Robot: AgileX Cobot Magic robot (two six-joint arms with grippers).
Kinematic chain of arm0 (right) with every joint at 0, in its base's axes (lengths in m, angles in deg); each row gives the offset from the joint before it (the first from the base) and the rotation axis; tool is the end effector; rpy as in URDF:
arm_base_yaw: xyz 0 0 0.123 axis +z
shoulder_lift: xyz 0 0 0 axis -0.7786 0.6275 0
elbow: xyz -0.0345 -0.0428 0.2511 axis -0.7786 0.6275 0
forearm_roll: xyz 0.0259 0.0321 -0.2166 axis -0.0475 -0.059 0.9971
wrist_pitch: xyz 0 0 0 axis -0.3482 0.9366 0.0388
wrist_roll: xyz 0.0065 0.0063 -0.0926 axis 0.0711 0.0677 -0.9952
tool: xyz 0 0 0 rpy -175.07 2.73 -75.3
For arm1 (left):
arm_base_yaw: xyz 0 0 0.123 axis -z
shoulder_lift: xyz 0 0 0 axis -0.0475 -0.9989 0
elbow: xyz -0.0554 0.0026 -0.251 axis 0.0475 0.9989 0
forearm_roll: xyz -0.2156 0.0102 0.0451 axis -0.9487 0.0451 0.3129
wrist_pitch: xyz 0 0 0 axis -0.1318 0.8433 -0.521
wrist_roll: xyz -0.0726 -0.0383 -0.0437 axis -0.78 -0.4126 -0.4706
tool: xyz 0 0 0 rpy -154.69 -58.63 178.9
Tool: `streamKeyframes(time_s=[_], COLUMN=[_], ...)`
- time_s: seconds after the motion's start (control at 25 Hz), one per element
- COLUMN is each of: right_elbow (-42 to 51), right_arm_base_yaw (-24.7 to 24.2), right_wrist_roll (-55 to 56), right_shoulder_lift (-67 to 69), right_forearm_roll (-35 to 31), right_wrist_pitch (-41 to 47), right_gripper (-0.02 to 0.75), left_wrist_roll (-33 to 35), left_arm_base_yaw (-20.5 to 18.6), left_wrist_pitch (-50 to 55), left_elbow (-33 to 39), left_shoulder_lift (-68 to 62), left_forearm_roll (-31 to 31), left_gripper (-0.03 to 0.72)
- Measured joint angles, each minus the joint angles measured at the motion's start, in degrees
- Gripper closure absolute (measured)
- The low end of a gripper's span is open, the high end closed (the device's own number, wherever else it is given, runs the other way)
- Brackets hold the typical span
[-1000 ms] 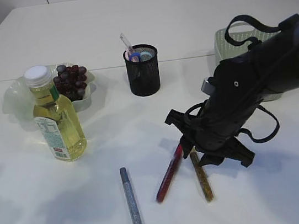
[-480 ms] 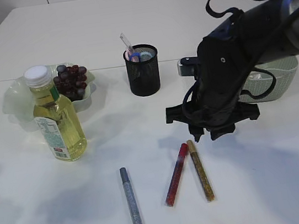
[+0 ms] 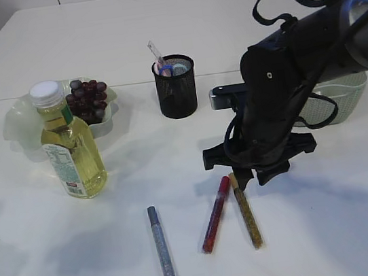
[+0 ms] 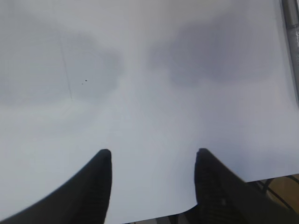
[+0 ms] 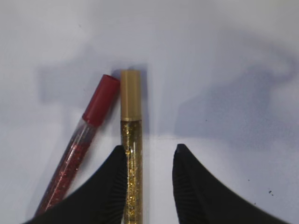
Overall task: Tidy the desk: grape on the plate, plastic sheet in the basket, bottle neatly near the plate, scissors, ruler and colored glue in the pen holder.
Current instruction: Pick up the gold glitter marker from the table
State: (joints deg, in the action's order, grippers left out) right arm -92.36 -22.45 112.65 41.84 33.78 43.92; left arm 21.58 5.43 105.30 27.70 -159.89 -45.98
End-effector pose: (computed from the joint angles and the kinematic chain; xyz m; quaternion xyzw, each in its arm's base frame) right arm 0.2997 0.1603 0.1500 -0.0199 0.9938 0.0344 0.1041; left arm 0.1924 -0.0435 0.2158 0.0104 0.9884 -0.1014 0.1128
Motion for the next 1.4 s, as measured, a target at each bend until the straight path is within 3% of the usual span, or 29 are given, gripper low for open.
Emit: streamKeyframes(time_s=[0.64, 1.08, 1.4], right_elbow=[-0.92, -8.74, -9.35], right_arm_base_yaw=[2.09, 2.09, 2.09], right_wrist_roll=[-1.98, -1.98, -1.98], right_shoulder_lift=[0.68, 6.82, 9.4], right_forearm_roll=[-0.08, -0.05, -0.05], right_wrist_pitch=[1.9, 6.36, 8.56], right_gripper=[0.458, 0.458, 0.458], left_wrist_roll=[0.0, 0.0, 0.0], left_arm_base_yaw=[0.0, 0.0, 0.0], left_wrist_pitch=[-1.84, -2.07, -2.07], left_elbow=[0.0, 0.0, 0.0], left_shoulder_lift=[0.0, 0.0, 0.0], left_forearm_roll=[0.0, 0.0, 0.0], left_gripper=[0.273, 0.273, 0.273])
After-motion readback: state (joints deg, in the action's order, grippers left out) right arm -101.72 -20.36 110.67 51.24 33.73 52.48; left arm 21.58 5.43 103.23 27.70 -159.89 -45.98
